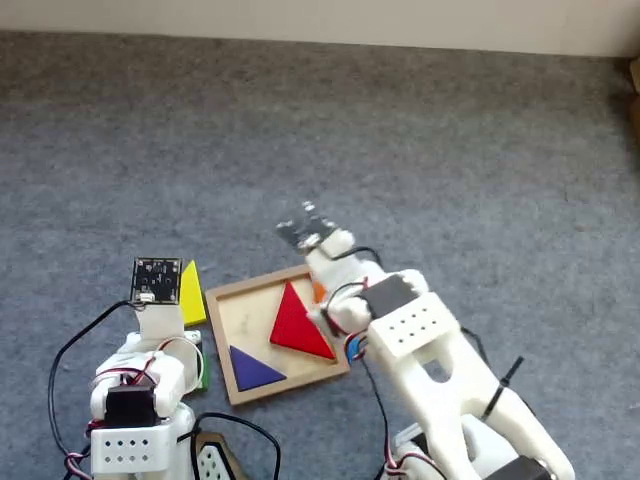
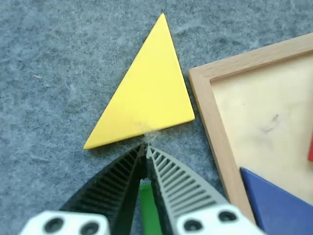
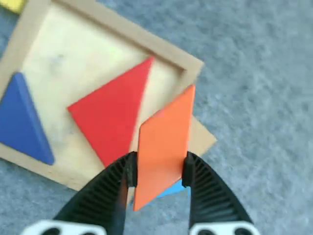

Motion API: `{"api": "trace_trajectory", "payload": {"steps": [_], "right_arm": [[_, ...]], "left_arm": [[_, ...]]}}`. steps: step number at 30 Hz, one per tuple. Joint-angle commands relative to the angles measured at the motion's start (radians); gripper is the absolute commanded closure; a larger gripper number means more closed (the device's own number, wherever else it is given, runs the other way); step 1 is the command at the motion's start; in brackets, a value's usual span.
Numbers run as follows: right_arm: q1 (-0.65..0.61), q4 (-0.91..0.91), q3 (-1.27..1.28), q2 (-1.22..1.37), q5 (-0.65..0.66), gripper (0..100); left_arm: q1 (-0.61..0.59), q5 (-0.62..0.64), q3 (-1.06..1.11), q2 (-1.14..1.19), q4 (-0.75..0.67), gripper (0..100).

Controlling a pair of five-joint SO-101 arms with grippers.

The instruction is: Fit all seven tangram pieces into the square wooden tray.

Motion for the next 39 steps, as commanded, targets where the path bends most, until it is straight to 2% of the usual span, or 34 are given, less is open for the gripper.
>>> {"api": "trace_trajectory", "payload": {"steps": [1, 3, 11, 15, 18, 25, 39], "right_arm": [[0.096, 0.054, -0.015, -0.039, 0.069, 93.2], [0.122, 0.053, -0.015, -0.035, 0.103, 93.2], [0.125, -0.120, 0.093, -0.031, 0.100, 93.0], [0.125, -0.162, 0.122, -0.031, 0.040, 92.8], [0.125, -0.163, 0.133, -0.031, 0.037, 92.3], [0.125, -0.159, 0.147, -0.031, 0.032, 77.3], [0.124, -0.107, 0.142, -0.031, 0.038, 77.9]], "left_arm": [[-0.012, -0.009, 0.021, -0.007, 0.006, 99], [-0.012, -0.009, 0.021, -0.007, 0.006, 99], [-0.012, -0.009, 0.021, -0.007, 0.006, 99], [-0.012, -0.009, 0.021, -0.007, 0.006, 99], [-0.012, -0.009, 0.021, -0.007, 0.006, 99], [-0.012, -0.009, 0.021, -0.007, 0.006, 99], [-0.012, -0.009, 0.021, -0.007, 0.006, 99]]}}
